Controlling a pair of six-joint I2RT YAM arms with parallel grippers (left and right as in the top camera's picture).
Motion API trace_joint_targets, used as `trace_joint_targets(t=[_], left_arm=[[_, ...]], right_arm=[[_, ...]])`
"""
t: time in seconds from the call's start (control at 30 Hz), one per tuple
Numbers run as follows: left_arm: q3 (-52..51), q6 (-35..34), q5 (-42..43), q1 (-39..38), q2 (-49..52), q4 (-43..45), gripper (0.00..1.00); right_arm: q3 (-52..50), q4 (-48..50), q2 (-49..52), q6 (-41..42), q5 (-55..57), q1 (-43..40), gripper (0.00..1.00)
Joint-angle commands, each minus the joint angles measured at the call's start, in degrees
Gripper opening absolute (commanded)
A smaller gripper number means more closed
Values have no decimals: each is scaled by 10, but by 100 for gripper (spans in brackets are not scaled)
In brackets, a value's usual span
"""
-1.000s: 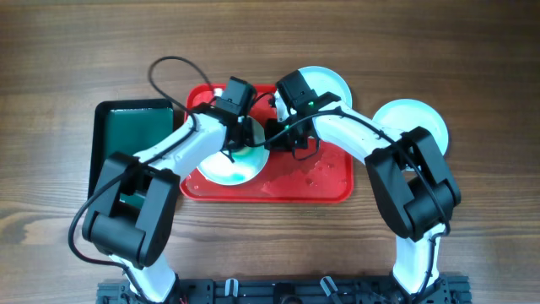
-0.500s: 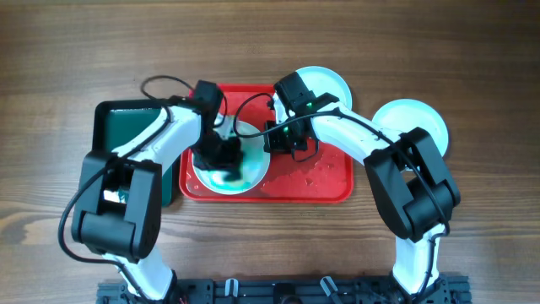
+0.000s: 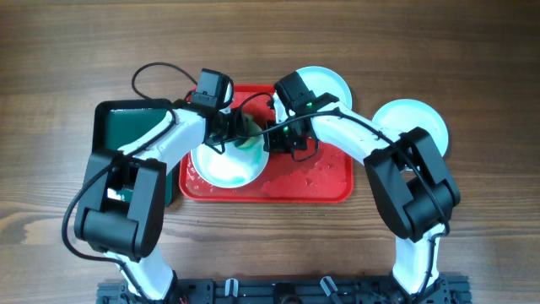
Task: Clean dirty plates on tray and stack at the side
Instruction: 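Scrub the held plate with the sponge in the left gripper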
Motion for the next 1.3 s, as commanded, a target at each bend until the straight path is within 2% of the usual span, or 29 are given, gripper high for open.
trace_joint_targets(t=[0.0, 0.07, 0.17, 0.23, 0.4, 0.43, 0.53, 0.63, 0.73, 0.77, 0.9, 0.97, 1.03, 1.13, 1.2, 1.27], left_arm=[[-3, -141, -245, 5, 7, -94, 4], [-3, -152, -278, 5, 7, -154, 4], [-3, -141, -253, 5, 7, -213, 4], [-3, -52, -146, 5, 7, -235, 4], [-3, 203, 189, 5, 7, -263, 4], [-3, 216, 204, 5, 7, -261, 4], [-3, 215, 203, 5, 7, -210, 4], [-3, 188, 186, 5, 7, -112, 4], [-3, 112, 84, 5, 7, -15, 4], [-3, 79, 27, 5, 7, 10, 4], [-3, -19, -160, 5, 7, -26, 4], [-3, -80, -264, 5, 7, -103, 4], [-3, -110, -308, 5, 7, -176, 4], [-3, -106, -257, 5, 7, -250, 4], [-3, -47, -133, 5, 7, -268, 4], [-3, 52, 46, 5, 7, -270, 4]], right_arm=[[2, -5, 4, -3, 4, 1, 4], [2, -4, 4, -2, 4, 1, 4], [2, -5, 4, -2, 4, 1, 4], [2, -5, 4, -2, 4, 1, 4], [2, -5, 4, 0, 4, 1, 4], [2, -5, 4, 0, 4, 1, 4], [2, -5, 4, 0, 4, 1, 4], [2, -5, 4, 0, 4, 1, 4], [2, -5, 4, 0, 4, 1, 4], [2, -5, 4, 0, 4, 1, 4], [2, -6, 4, 0, 4, 1, 4], [2, -6, 4, -1, 4, 1, 4], [2, -5, 4, 0, 4, 1, 4], [2, -5, 4, -1, 4, 1, 4], [2, -5, 4, -1, 4, 1, 4], [2, -5, 4, 0, 4, 1, 4]])
